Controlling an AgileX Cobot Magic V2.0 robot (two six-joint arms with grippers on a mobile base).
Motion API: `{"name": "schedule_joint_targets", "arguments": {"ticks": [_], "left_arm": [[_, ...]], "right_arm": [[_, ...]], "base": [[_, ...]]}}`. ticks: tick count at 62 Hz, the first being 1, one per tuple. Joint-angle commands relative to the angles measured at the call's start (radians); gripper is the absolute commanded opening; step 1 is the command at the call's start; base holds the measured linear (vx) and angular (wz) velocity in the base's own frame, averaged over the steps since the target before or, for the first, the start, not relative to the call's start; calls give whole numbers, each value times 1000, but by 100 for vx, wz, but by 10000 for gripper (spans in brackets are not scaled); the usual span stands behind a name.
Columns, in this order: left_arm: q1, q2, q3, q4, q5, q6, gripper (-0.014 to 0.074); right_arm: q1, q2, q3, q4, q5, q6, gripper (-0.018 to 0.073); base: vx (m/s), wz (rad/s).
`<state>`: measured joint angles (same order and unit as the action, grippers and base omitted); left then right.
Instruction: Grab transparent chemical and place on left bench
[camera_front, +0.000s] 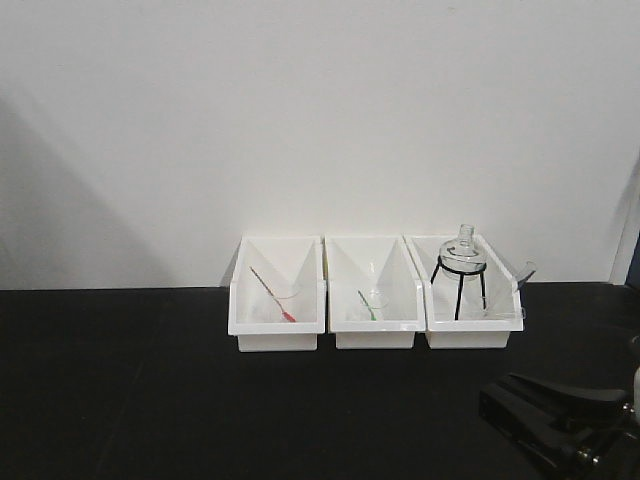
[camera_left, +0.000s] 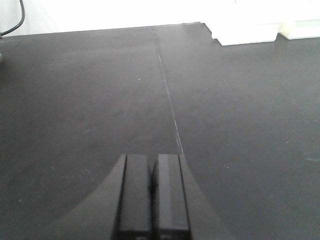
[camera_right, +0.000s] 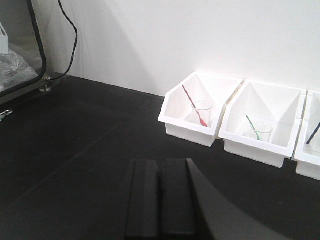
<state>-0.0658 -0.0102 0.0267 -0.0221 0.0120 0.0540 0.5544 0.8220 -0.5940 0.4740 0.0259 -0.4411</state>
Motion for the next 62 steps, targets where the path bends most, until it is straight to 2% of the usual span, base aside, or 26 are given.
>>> {"name": "schedule_joint_targets", "arguments": {"ticks": [1,11,15,17,24,27,32,38,48,53,62], "left_arm": [[-2,-19,16,-1,-78,-8,-3],[-2,-19,16,-1,-78,-8,-3],[-2,-19,16,-1,-78,-8,-3],[-2,-19,16,-1,-78,-8,-3],[-2,-19,16,-1,-78,-8,-3],[-2,-19,16,-1,-78,-8,-3],[-2,-19,16,-1,-78,-8,-3],[-2,-19,16,-1,-78,-8,-3],[-2,-19,16,-1,-78,-8,-3],[-2,-19,16,-1,-78,-8,-3],[-2,-19,16,-1,-78,-8,-3]], "right_arm": [[2,-6,-34,1,-66,-7,-8],[0,-6,-23,-1,-65,-3,-8],[-7,-6,3,-83,-99,12,-8],[-14,-16,23,-139,-127,49,-8],[-85,-95,141,-332,-225,314,-8],[-130,-141,199,-375,-233,401,-8],[-223,-239,309,-386,-229,475,-8],[-338,-357,450,-386,-222,497,-8],[-461,-589,623,-391,-206,494,-8],[-500,-714,629,-413,-59,485,-8],[-537,-849,631,-425,66,473,-8]], "base": [[0,0],[0,0],[0,0],[0,0],[0,0],[0,0],[0,0],[0,0],[0,0],[0,0],[0,0]]}}
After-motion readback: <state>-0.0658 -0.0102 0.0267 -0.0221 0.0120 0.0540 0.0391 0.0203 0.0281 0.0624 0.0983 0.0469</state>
